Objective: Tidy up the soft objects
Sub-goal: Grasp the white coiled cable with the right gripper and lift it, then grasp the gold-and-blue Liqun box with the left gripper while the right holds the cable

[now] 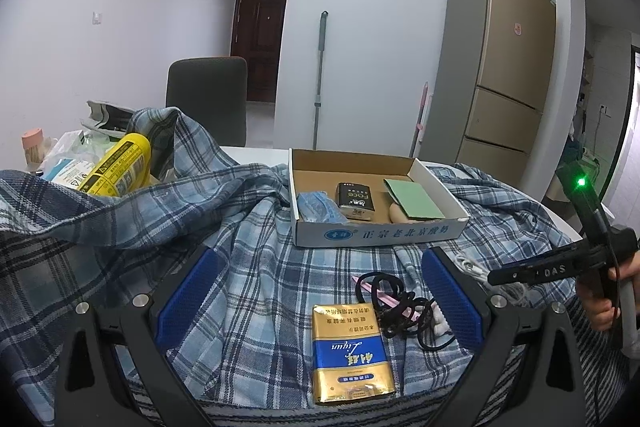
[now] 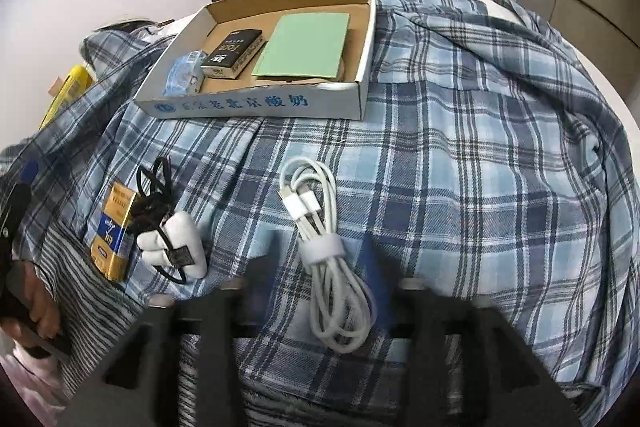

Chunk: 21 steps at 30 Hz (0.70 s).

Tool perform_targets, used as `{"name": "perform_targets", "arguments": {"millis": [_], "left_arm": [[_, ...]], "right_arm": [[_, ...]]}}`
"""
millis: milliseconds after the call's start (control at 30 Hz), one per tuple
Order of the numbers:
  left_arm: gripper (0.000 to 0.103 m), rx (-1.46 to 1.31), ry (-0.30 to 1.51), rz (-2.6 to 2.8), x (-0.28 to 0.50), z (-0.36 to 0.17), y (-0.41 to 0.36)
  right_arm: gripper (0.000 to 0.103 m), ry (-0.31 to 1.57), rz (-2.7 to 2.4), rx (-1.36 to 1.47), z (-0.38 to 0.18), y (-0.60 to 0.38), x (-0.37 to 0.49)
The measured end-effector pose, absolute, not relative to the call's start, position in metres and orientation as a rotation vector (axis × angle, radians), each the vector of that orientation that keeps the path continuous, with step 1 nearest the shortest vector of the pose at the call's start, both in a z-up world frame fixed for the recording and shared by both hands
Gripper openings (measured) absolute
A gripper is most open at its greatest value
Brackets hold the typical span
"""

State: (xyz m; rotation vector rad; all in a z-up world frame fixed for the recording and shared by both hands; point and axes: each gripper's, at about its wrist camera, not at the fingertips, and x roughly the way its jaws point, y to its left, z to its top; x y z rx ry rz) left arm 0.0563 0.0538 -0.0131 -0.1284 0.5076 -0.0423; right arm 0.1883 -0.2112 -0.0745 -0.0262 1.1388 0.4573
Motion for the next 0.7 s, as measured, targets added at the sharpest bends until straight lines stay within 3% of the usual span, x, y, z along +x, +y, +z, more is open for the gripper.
{"name": "perform_targets", "arguments": {"millis": [100,167,300,367,500,700], "left_arm": [[0.103,-0.123,0.511,-0.044,0.057,-0.014,0.052],[0.103,-0.119,0.511,-0.046,0.057,-0.015,0.051],[0.103,-0.118,0.516,-0.044,0.057,-0.015,0.050],[0.103,-0.118,0.518,-0.040,0.057,-0.016,0.050],[0.103,-0.118,0.520,-0.042,0.057,-0.016,0.051],[0.103,-0.068,0.638,-0.070,0.069,-0.024,0.047]], "right_arm": [[0.055,1.088,0.480,-0.143,-0.071,-0.206,0.178],[0.036,1.071,0.491,-0.208,-0.072,-0.198,0.177],[0.033,1.058,0.518,-0.307,-0.081,-0.188,0.182],[0.022,1.058,0.503,-0.352,-0.086,-0.185,0.184],[0.020,1.053,0.496,-0.304,-0.084,-0.191,0.187],[0.020,0.866,0.427,-0.131,-0.046,-0.212,0.166]]}}
